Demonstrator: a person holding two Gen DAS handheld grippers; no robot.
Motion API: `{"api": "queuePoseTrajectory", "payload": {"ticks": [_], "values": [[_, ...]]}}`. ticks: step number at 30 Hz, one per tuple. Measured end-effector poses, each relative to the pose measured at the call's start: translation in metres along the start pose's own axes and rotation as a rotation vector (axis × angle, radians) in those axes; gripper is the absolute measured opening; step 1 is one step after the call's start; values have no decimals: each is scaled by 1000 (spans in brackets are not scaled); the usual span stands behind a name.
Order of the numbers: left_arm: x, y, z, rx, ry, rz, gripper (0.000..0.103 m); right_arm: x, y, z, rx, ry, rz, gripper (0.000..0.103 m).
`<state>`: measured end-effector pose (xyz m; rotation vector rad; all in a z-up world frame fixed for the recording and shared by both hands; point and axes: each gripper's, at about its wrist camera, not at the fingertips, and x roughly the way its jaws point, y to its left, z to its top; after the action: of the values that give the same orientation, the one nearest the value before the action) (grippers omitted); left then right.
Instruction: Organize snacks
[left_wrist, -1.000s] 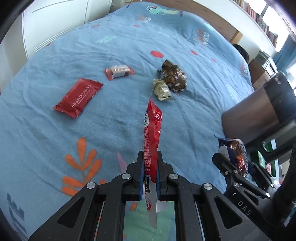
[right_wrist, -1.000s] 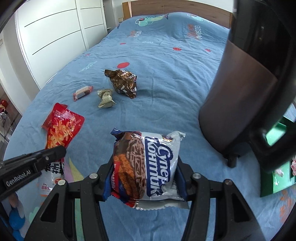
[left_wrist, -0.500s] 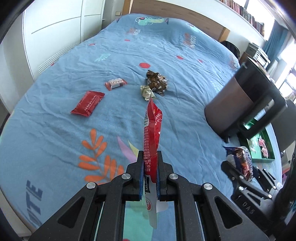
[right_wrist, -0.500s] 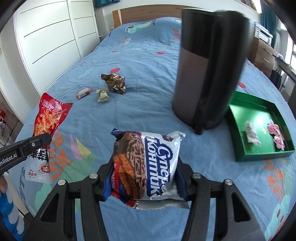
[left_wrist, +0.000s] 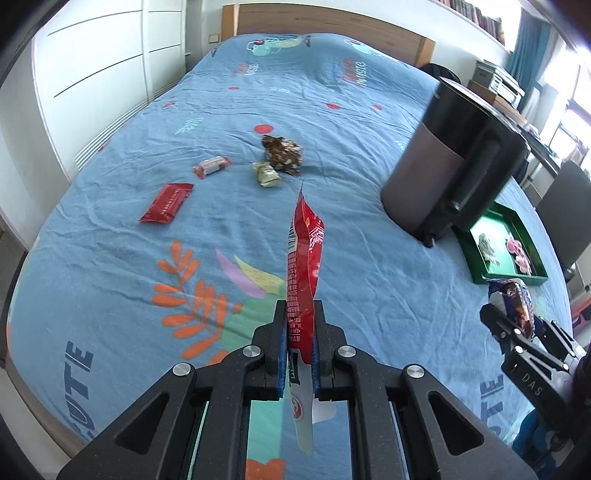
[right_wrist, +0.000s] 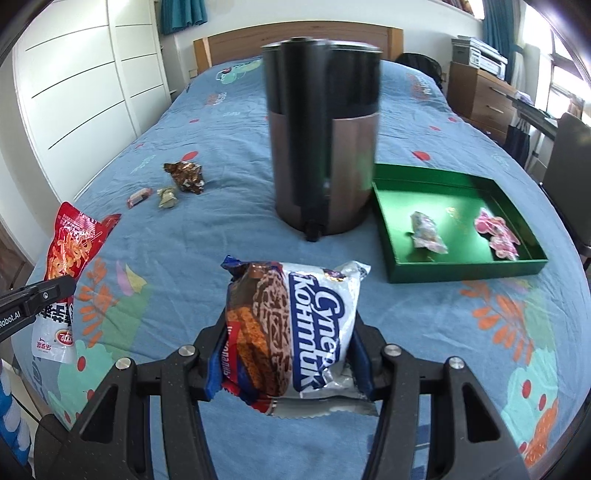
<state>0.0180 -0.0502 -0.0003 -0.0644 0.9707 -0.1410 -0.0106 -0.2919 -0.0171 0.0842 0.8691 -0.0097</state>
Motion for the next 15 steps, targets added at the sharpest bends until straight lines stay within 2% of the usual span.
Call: {"api": "queuePoseTrajectory", "payload": {"ticks": [9,15], "values": [[9,-44,-9,84,44,1,8,-6,-49,-14,80,-8,-22,103],[18,-87,-14,161,77,-35,8,-9,-85,-20,119,-20,-40,103]]}}
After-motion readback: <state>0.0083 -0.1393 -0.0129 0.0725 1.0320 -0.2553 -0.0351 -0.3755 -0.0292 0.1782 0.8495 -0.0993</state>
